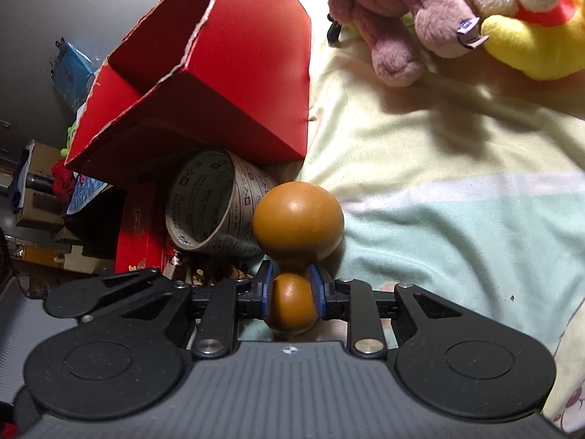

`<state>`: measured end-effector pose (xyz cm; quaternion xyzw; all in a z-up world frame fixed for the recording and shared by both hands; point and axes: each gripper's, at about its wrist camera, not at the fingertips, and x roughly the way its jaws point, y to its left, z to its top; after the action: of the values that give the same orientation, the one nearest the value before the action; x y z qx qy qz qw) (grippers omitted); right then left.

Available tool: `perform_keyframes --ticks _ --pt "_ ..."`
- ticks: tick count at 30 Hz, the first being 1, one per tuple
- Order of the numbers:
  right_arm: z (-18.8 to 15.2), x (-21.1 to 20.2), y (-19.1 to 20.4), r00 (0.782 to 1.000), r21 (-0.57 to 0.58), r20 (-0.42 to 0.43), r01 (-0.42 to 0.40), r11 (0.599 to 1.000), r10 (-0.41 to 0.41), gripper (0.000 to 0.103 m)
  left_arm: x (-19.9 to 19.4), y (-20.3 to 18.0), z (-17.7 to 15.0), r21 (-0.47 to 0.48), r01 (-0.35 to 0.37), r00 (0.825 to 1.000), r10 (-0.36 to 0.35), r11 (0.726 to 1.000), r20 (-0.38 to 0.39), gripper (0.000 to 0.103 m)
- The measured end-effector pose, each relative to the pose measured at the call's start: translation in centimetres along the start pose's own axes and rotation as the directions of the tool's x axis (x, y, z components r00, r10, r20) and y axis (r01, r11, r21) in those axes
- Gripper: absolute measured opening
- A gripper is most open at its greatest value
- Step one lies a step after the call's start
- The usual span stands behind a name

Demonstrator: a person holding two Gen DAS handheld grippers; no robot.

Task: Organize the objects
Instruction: 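Lift the gourd with the right gripper and carry it over the red box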

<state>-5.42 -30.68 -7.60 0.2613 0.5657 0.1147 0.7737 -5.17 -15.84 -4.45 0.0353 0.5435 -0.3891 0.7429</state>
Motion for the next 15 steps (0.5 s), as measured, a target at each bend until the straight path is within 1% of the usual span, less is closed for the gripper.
perform_keyframes --ticks 7,9,12,15 --pt "0.7 0.7 -0.8 0.998 0.003 -0.041 -0.051 0.999 0.051 0.031 0.7 0.8 0.7 -0.094 -0.032 0.999 0.033 0.995 0.008 0.062" --pt "1.2 1.2 -0.8 0.997 0.002 -0.059 -0.053 0.999 0.053 0.031 1.0 1.2 0.8 -0.118 -0.037 0.999 0.038 0.992 0.007 0.062" --pt "1.4 1.6 -0.8 0.996 -0.003 -0.07 -0.063 0.998 0.062 0.032 1.5 1.2 0.9 -0.129 -0.06 0.998 0.063 0.99 0.018 0.062" --pt "1.8 1.7 -1.6 0.993 0.028 -0.078 -0.083 0.996 0.085 0.032 1.7 1.2 1.1 -0.133 -0.073 0.997 0.077 0.988 0.021 0.062"
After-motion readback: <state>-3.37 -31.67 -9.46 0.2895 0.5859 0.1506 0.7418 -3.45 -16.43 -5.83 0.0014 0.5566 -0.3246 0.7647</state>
